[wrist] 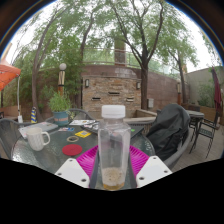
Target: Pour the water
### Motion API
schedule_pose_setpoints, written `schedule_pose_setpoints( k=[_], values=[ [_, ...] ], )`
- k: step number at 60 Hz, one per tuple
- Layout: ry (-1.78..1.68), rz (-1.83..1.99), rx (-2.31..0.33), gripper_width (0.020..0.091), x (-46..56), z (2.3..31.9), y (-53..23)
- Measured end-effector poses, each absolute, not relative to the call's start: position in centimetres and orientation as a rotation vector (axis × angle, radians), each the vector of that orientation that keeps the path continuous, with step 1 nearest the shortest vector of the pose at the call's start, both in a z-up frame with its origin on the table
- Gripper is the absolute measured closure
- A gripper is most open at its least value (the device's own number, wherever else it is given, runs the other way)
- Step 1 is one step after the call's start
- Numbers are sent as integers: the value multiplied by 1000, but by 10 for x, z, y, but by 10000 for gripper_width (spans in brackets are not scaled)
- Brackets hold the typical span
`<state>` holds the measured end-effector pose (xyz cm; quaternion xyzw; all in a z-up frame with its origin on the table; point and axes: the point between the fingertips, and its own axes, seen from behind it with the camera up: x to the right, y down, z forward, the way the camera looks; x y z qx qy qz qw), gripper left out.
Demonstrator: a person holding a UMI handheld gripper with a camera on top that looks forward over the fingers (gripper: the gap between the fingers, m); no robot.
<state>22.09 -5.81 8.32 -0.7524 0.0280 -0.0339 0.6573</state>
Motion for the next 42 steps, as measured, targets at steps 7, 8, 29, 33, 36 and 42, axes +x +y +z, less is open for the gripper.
schedule_pose_setpoints(
  k=[7, 8, 29, 33, 36, 42],
  values=[
    [85, -112, -1679, 624, 240, 96, -49],
    [88, -115, -1682, 625, 224, 85, -46],
    [-56, -407, -1709, 722, 205, 112, -44],
    [-200, -577, -1681, 723, 170, 127, -32],
    [-351, -705, -1636, 723, 149, 144, -21],
    [-690, -1010, -1501, 725, 105, 158, -4]
  ],
)
